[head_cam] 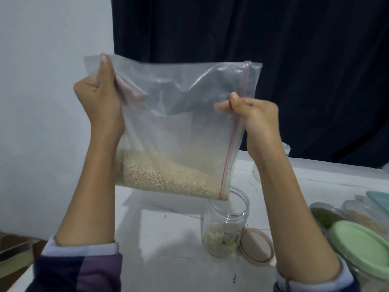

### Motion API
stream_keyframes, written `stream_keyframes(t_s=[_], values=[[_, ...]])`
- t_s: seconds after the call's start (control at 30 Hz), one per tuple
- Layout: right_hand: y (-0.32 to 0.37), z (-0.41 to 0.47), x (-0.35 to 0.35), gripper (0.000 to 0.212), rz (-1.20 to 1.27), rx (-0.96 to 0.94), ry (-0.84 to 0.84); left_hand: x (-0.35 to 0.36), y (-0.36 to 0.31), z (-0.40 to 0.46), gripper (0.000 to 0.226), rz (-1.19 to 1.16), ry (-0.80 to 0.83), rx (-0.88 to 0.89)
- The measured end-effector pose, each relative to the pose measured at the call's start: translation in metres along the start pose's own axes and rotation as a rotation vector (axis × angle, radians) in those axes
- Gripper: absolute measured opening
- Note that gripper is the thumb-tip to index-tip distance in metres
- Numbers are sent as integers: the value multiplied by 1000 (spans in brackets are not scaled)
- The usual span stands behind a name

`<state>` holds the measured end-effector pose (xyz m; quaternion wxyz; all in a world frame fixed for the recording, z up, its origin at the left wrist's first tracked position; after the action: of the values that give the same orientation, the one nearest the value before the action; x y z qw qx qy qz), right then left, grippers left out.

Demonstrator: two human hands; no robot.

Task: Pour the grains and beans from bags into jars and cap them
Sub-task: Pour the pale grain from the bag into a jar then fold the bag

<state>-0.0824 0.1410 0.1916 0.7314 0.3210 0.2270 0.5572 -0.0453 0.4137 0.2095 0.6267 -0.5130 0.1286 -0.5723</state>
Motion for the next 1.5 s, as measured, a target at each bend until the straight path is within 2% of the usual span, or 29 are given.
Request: stream_keyframes(t_s=[0.2, 0.37, 0.5, 0.57, 0.7, 0.83, 1.17, 1.3, 1.4, 1.5], values=[[0, 1, -2, 24, -4, -5, 9, 0, -3, -1, 57, -12, -20, -4], [-2, 1, -3, 24, -6, -2, 8, 6, -5, -6, 65, 4, 30, -4], [-2, 1, -3, 25, 18, -3, -34, 9, -6, -5, 58, 31, 52, 20], [-4, 1, 1, 25, 15, 10, 5, 7, -5, -4, 60, 43, 46, 19], [-4, 1, -5, 25, 37, 2, -52, 0, -2, 0, 61, 45, 20, 7], [-5, 1, -1, 24, 29, 9, -15, -1, -1, -1, 63, -9, -34, 16], [-8, 1, -1, 24, 8, -2, 8, 7, 0, -4, 71, 58, 13, 13], [-7, 0, -6, 24, 23, 0, -36, 5, -5, -4, 68, 28, -13, 37], [-8, -1, -2, 25, 3, 9, 7, 8, -5, -7, 61, 45, -19, 52], [-6, 0, -7, 25, 23, 7, -49, 8, -8, -8, 57, 39, -24, 84]])
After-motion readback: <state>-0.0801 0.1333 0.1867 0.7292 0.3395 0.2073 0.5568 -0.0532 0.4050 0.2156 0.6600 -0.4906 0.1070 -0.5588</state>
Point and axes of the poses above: each hand's wrist, its own z-axis towards the middle knuckle, its own x-axis out of the palm, y = z × x, the point moved 7 cm from there along z, towards the middle knuckle, and after that the axes turned 14 degrees about -x, right-handed, at the moved point
